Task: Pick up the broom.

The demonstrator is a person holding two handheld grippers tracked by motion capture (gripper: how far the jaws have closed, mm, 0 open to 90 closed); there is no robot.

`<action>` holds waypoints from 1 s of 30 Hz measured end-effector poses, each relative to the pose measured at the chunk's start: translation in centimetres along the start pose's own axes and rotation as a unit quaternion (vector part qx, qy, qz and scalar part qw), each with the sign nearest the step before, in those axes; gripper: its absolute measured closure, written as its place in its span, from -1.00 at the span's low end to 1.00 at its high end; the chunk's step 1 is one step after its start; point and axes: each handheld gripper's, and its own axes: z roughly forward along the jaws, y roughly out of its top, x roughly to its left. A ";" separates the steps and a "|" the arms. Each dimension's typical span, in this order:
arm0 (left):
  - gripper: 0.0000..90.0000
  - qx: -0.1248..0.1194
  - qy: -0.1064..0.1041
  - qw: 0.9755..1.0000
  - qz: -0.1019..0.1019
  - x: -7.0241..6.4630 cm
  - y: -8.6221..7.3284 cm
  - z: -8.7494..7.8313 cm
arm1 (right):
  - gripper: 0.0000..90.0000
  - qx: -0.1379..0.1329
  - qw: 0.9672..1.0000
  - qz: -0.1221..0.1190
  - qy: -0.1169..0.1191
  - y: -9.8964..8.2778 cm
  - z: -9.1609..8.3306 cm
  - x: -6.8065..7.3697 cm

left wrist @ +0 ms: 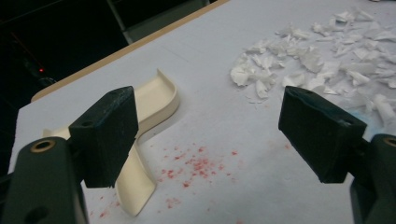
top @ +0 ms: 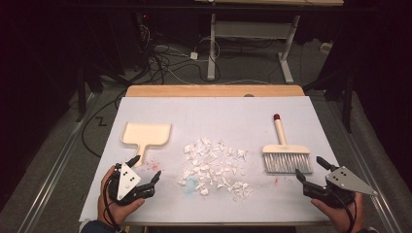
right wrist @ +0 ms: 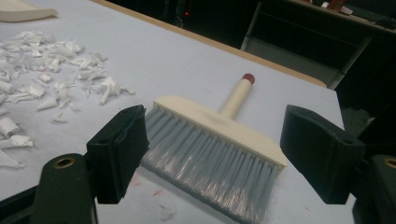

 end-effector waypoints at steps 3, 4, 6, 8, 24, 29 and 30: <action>-0.59 0.004 -0.003 1.000 0.000 -0.1 0.0 0.0 | -0.47 0.006 1.000 0.001 0.001 -0.1 0.2 -0.1; -0.60 0.012 -0.005 1.000 0.005 -0.2 -0.1 0.0 | -0.47 0.008 1.000 0.001 0.003 -0.1 0.3 0.0; -0.61 0.012 -0.007 1.000 0.010 -0.3 -0.1 0.0 | -0.47 0.011 1.000 0.000 -0.001 0.0 0.3 0.0; -0.61 0.016 -0.015 1.000 0.015 -0.4 -0.3 -0.1 | -0.47 0.010 1.000 -0.001 0.001 0.1 0.4 0.0; -0.59 0.038 -0.014 0.999 0.026 -0.8 -0.4 0.5 | -0.49 0.053 0.998 -0.010 -0.017 2.0 4.6 -0.9; -0.59 0.042 -0.014 0.999 0.029 -0.9 -0.5 0.6 | -0.49 0.078 0.997 0.001 -0.017 2.8 6.4 -1.8; -0.59 0.042 -0.014 0.999 0.029 -0.9 -0.5 0.6 | -0.49 0.088 0.996 0.010 -0.014 3.0 7.0 -2.2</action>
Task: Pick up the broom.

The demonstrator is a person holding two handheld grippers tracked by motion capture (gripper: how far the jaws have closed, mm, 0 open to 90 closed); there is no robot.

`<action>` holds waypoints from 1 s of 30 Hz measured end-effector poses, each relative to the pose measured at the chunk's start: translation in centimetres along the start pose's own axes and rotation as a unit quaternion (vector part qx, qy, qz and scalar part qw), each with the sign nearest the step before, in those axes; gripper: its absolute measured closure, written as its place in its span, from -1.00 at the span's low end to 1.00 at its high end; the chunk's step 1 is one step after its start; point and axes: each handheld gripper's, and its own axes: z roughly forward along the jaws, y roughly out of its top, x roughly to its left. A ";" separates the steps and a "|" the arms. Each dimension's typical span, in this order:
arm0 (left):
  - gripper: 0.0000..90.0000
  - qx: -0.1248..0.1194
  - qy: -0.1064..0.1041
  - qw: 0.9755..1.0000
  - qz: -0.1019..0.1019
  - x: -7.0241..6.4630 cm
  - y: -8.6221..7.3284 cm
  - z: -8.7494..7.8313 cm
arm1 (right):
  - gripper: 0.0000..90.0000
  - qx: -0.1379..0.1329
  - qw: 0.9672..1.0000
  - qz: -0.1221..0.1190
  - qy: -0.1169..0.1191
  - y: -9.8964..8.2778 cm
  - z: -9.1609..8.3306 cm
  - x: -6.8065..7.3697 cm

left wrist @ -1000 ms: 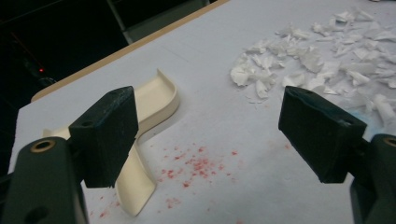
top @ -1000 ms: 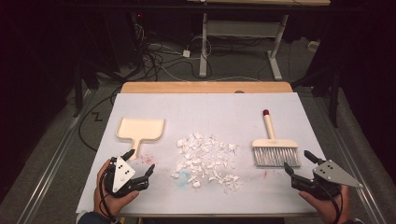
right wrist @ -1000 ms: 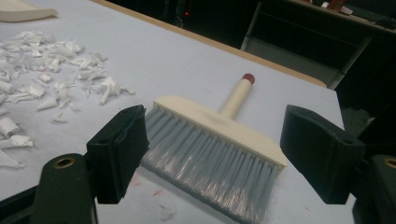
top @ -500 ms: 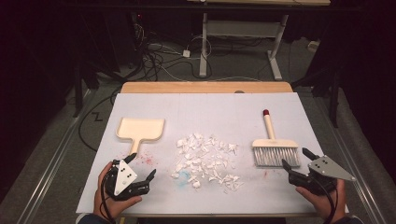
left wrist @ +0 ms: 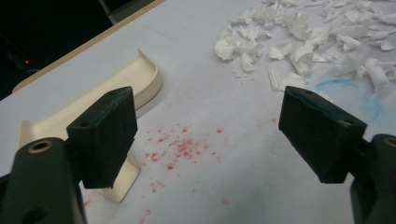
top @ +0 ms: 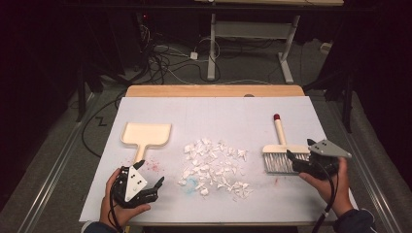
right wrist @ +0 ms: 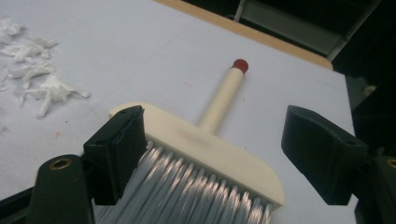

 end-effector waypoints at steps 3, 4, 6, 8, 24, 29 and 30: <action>-0.59 0.000 0.002 1.000 0.001 0.0 0.0 0.0 | -0.46 0.014 1.000 0.008 0.002 1.0 1.2 -0.7; -0.59 0.003 0.000 1.000 0.002 0.0 0.0 0.0 | -0.44 0.026 1.000 0.012 0.001 1.6 2.1 -1.1; -0.59 0.004 0.001 1.000 0.002 0.0 0.0 0.1 | -0.43 0.044 0.999 0.020 0.004 2.1 3.2 -1.4; -0.59 0.005 0.001 1.000 0.003 -0.1 0.0 0.1 | -0.42 0.056 0.998 0.027 0.003 2.3 3.8 -1.5; -0.59 0.010 0.003 1.000 0.017 -0.2 -0.1 0.3 | 0.25 0.202 0.974 0.101 0.025 2.6 12.5 -2.4; -0.59 0.011 0.001 1.000 0.020 -0.3 -0.1 0.3 | 0.53 0.209 0.973 0.090 0.033 2.9 12.6 -1.9; -0.59 0.013 -0.001 1.000 0.022 -0.3 0.0 0.3 | 0.53 0.209 0.973 0.090 0.033 2.9 12.6 -1.9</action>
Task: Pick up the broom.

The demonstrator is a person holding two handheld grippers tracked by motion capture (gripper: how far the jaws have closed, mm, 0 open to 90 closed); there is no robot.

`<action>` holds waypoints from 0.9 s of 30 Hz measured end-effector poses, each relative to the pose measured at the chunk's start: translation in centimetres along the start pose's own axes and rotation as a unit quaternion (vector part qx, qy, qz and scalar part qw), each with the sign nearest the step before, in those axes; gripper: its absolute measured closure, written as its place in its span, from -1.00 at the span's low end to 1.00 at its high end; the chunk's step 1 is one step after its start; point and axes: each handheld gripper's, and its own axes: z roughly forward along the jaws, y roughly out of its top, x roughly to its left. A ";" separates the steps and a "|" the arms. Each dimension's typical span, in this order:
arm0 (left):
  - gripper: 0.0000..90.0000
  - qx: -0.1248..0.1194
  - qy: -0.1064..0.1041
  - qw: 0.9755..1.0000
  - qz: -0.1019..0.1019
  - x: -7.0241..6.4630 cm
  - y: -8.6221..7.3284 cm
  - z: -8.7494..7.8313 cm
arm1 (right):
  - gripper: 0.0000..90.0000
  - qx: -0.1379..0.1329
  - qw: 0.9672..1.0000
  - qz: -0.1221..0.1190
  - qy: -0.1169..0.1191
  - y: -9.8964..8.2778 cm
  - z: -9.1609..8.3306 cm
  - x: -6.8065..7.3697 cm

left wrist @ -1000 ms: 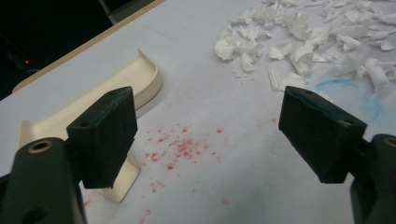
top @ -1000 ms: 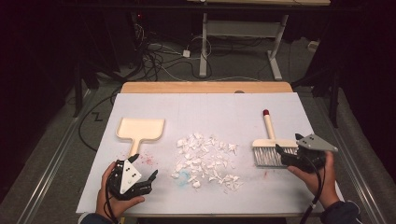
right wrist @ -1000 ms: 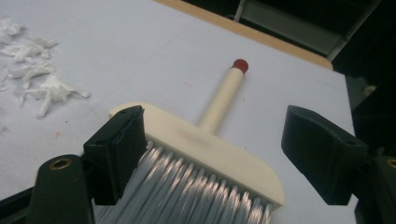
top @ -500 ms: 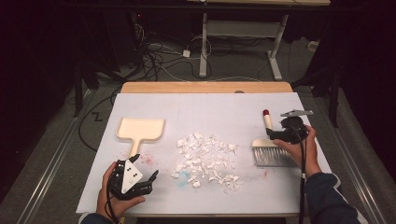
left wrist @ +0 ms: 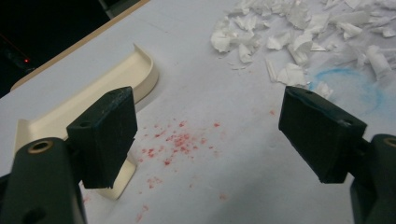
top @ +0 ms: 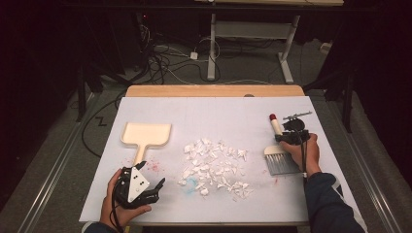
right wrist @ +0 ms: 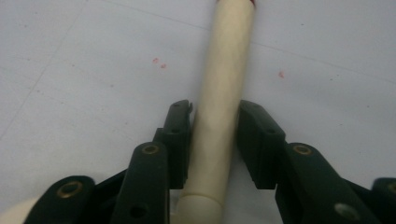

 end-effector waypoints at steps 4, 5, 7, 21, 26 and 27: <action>-0.59 0.001 -0.002 1.000 0.001 -0.1 0.1 0.1 | 0.60 0.000 1.000 -0.008 0.004 0.0 0.0 0.0; -0.59 0.001 -0.001 1.000 0.001 0.0 0.1 0.1 | 0.60 -0.001 1.000 -0.009 0.005 0.0 0.0 0.0; -0.59 0.000 -0.001 1.000 -0.001 0.0 0.0 0.1 | 0.60 -0.005 1.000 -0.007 0.007 -0.1 0.0 0.0; -0.58 -0.001 0.000 1.000 -0.002 0.0 0.2 0.0 | 0.60 -0.168 0.985 -0.011 0.034 -2.4 -6.3 -0.4; -0.58 -0.008 -0.010 1.000 -0.008 -0.3 0.8 0.2 | 0.60 -0.200 0.979 -0.016 0.040 -3.4 -8.0 -0.2; -0.58 -0.012 -0.012 1.000 -0.009 -0.3 1.0 0.2 | 0.60 -0.210 0.977 -0.019 0.041 -3.7 -8.4 -0.1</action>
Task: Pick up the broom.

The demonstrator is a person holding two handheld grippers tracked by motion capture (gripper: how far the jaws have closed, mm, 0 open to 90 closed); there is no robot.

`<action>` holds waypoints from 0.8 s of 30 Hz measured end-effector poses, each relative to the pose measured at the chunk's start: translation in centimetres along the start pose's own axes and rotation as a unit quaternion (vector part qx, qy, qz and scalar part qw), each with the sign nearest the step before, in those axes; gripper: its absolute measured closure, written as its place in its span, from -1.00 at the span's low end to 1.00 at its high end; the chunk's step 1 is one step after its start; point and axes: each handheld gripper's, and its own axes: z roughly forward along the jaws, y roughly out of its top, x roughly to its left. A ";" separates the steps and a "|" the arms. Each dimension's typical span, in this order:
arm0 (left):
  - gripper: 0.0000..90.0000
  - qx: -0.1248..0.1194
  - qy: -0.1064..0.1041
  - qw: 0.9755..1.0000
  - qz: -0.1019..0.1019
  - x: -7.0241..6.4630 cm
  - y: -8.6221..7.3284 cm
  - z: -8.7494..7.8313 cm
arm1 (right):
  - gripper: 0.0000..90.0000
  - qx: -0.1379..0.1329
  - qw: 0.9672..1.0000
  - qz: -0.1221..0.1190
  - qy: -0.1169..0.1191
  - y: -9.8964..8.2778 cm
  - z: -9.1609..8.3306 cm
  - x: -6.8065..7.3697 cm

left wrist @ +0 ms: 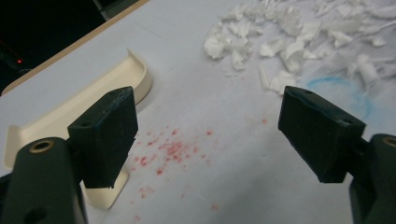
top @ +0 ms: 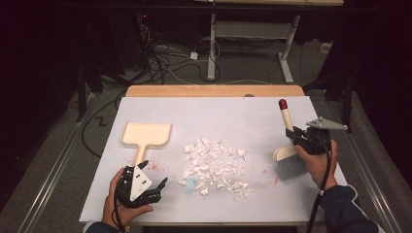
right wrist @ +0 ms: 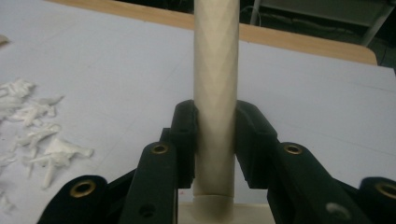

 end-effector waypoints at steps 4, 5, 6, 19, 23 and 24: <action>-0.56 -0.022 -0.025 0.999 -0.009 -0.9 1.9 0.5 | 0.60 -0.023 1.000 -0.006 0.005 0.0 -1.5 0.5; -0.55 -0.021 -0.032 0.999 -0.010 -1.5 2.7 0.8 | 0.60 -0.028 1.000 -0.006 0.006 0.1 -2.0 0.7; -0.55 -0.029 -0.045 0.999 -0.010 -2.0 3.5 1.1 | 0.60 -0.033 0.999 -0.008 0.007 0.2 -2.5 0.9; -0.51 -0.113 -0.235 0.965 -0.036 -11.3 14.9 6.1 | 0.60 -0.108 0.991 -0.065 0.051 2.3 -6.1 7.5; -0.43 -0.117 -0.250 0.959 -0.057 -13.3 16.4 7.9 | 0.60 -0.126 0.986 -0.080 0.069 2.4 -6.7 9.9; -0.38 -0.118 -0.257 0.956 -0.074 -13.6 16.6 8.7 | 0.60 -0.126 0.986 -0.085 0.076 2.4 -6.7 10.4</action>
